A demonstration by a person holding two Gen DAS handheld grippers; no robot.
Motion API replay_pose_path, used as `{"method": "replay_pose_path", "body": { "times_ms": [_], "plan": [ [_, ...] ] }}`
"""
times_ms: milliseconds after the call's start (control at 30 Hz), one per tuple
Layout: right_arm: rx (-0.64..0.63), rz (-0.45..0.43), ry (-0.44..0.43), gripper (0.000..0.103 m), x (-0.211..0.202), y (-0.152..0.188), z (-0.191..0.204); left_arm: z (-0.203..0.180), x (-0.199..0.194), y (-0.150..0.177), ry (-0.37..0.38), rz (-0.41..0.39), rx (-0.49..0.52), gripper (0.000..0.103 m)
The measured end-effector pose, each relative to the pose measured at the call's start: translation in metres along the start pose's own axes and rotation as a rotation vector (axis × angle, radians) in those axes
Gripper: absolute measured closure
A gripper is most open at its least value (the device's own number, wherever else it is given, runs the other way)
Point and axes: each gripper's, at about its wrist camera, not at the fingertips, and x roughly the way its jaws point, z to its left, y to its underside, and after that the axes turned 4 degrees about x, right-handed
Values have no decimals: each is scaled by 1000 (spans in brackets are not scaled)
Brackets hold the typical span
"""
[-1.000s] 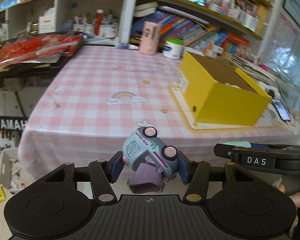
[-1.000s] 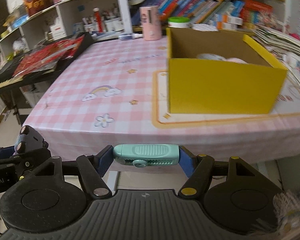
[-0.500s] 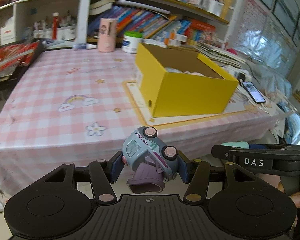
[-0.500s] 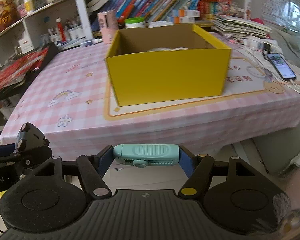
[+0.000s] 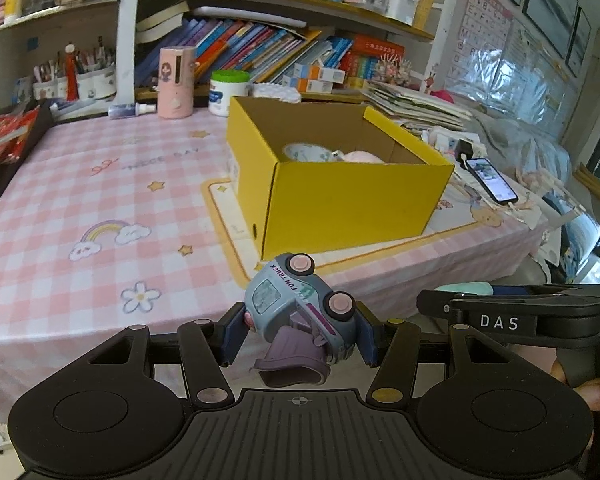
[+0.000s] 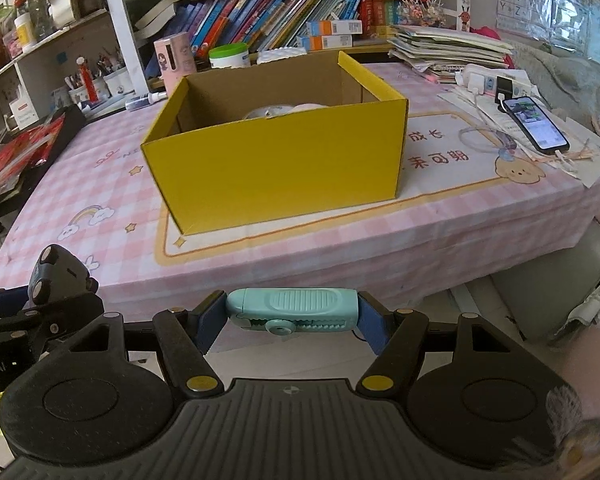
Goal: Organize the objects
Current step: 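Lift the toy car and mint-green object and carry both toward the yellow box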
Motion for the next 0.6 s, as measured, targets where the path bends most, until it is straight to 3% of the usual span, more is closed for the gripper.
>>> {"method": "replay_pose_path", "body": {
  "times_ms": [467,600],
  "plan": [
    [-28,0,-10,36,23,-37,-19,-19,23,-39,5,-72,35,49],
    [-32,-41,-17,36,25,-55,-28,-27,29,-58,7,-127,53,49]
  ]
}}
